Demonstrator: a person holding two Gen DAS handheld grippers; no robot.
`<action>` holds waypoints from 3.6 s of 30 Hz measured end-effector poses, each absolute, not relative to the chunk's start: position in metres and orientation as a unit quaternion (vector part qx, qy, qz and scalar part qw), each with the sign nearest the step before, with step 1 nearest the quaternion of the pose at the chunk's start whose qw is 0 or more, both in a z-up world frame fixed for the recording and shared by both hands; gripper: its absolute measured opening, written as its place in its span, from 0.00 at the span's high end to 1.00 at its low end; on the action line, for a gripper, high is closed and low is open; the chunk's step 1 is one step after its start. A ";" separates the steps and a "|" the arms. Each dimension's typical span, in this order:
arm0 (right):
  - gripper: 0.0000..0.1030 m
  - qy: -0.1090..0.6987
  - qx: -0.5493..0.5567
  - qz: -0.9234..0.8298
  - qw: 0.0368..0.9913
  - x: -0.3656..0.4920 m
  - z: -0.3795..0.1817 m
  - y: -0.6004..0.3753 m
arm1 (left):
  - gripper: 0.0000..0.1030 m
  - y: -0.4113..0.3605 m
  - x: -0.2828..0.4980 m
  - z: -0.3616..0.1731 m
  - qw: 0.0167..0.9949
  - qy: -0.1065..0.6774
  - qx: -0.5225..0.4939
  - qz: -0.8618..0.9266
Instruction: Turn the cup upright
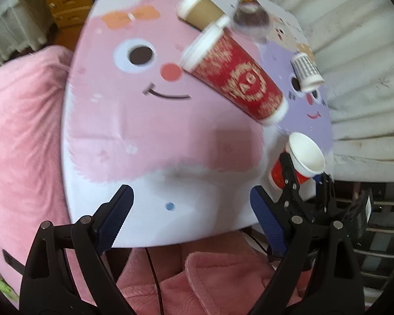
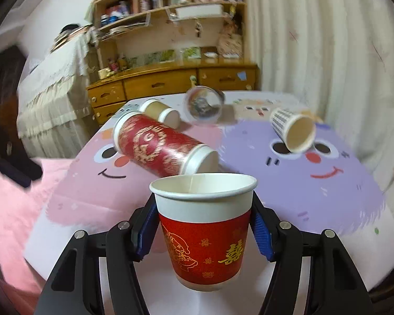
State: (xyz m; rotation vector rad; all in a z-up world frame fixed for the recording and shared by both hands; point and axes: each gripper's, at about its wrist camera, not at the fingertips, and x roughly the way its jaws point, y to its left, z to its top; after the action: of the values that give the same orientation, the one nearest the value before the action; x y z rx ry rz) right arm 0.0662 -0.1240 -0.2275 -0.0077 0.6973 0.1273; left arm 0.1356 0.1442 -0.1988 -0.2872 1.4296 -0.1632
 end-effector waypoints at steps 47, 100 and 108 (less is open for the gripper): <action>0.04 0.566 0.006 0.192 0.802 0.006 -0.086 -0.187 | 0.15 0.075 0.045 -0.067 0.848 0.509 -0.119 -0.083; 0.00 0.501 0.045 0.042 0.863 -0.013 -0.048 -0.223 | 0.01 0.006 0.005 -0.063 0.882 0.468 -0.042 0.033; 0.00 0.508 0.052 0.034 0.859 -0.012 -0.052 -0.228 | 0.01 0.002 0.010 -0.070 0.877 0.478 -0.047 0.025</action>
State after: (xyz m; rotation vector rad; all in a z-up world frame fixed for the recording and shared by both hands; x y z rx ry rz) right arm -0.0123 -0.2284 -0.0522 0.1097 1.0655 0.0721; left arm 0.0095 0.0020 -0.0696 -0.0986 0.9977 0.0530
